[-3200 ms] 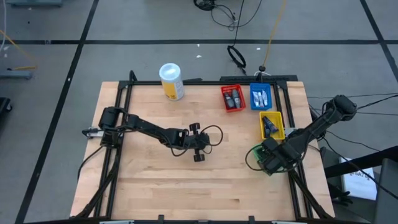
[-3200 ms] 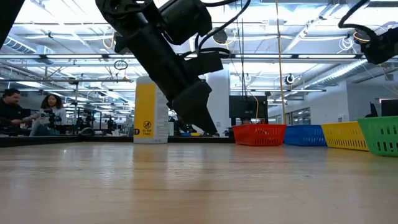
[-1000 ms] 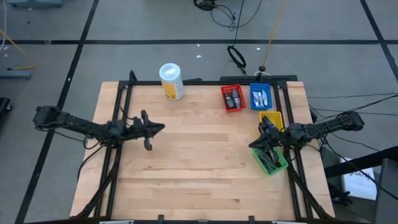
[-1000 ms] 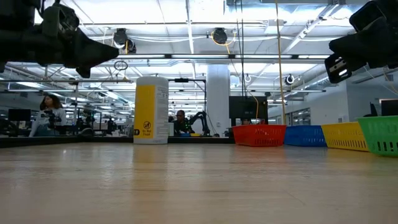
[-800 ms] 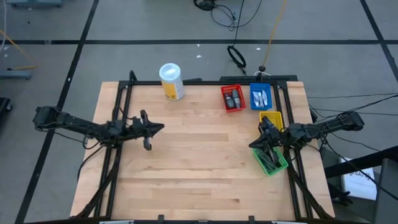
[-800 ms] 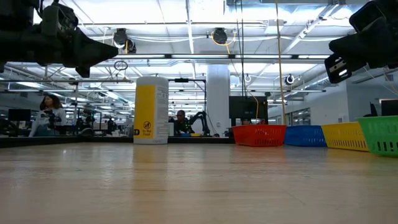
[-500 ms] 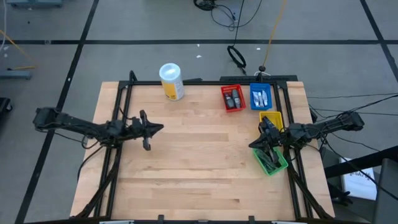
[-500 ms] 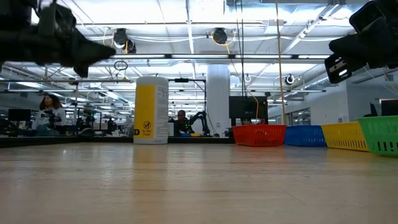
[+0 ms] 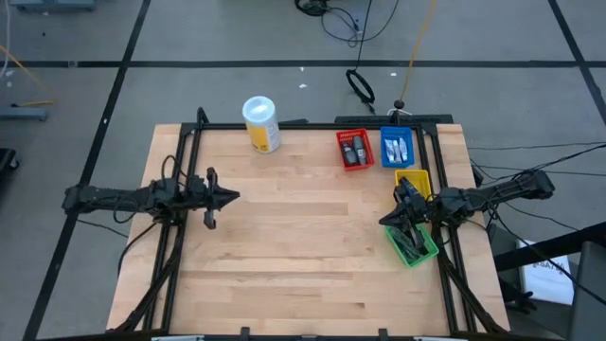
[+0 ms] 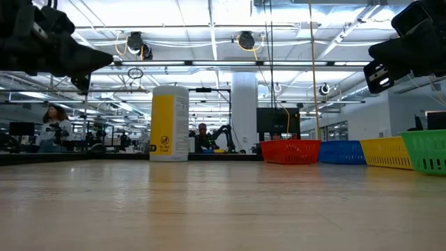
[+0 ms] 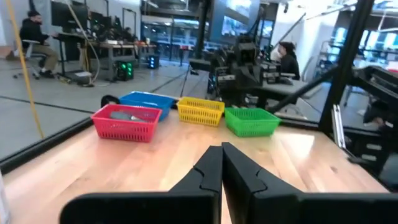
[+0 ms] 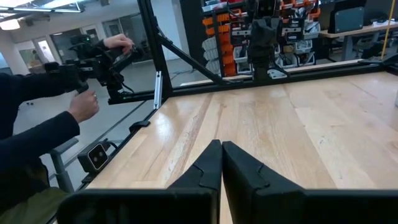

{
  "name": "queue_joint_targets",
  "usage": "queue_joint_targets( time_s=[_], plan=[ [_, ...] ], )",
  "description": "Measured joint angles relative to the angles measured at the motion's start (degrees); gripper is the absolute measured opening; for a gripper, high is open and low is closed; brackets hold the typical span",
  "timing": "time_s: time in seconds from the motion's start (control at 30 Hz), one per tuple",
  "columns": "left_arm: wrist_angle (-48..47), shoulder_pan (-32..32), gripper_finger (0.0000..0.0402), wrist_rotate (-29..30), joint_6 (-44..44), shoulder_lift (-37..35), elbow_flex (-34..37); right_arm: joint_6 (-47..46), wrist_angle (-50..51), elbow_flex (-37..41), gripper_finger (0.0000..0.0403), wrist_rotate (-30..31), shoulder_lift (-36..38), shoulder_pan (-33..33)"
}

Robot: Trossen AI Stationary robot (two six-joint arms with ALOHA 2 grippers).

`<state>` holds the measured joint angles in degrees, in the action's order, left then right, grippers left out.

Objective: Pick & Place Travel size toiletries
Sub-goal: Return to Home Position

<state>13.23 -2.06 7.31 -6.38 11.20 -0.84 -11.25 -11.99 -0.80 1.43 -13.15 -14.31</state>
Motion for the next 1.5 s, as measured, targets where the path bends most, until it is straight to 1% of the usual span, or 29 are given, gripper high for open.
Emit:
queue_joint_targets(
  time_s=[0.07,0.13,0.2,0.3,0.5,0.7,0.83,0.9,1.13,1.27,1.5],
  plan=[
    [-4.7,1.1,0.0002,-1.6,0.4,-3.4,0.0,0.0,0.0,0.0,0.0004,0.0,0.0,0.0],
    [-10.3,1.6,0.0003,-1.8,1.1,-7.4,0.0,0.0,0.0,0.0,0.0004,0.0,0.0,0.0],
    [-12.1,1.9,0.0008,-2.8,1.8,-11.0,-0.2,0.0,0.0,0.0,0.0004,0.0,0.0,0.0],
    [-12.5,2.0,0.0019,-7.1,5.4,-10.9,-0.1,0.0,0.0,0.0,0.0004,0.0,0.0,0.0],
    [-12.7,1.5,0.0027,-6.3,8.5,-10.9,-0.2,0.0,0.0,0.0,0.0004,0.0,0.0,0.0],
    [-12.5,1.8,0.0015,-6.0,9.2,-10.9,-0.1,0.0,0.0,0.0,0.0004,0.0,0.0,0.0],
    [-7.3,1.8,0.0003,-5.8,9.2,-10.5,0.2,0.0,0.0,0.0,0.0004,0.0,0.0,0.0],
    [-6.2,1.8,0.0002,-5.7,9.2,-9.5,-0.1,0.0,0.0,0.0,0.0004,0.0,0.0,0.0],
    [-6.0,1.8,0.0024,-5.7,9.2,-9.2,0.1,0.0,0.0,0.0,0.0004,0.0,0.0,0.0],
    [-5.8,1.8,0.0027,-5.7,9.2,-9.2,0.0,0.0,0.0,0.0,0.0004,0.0,0.0,0.0],
    [-5.8,1.8,0.0011,-5.7,9.1,-9.2,0.0,0.0,0.0,0.0,0.0004,0.0,0.0,0.0]
  ],
)
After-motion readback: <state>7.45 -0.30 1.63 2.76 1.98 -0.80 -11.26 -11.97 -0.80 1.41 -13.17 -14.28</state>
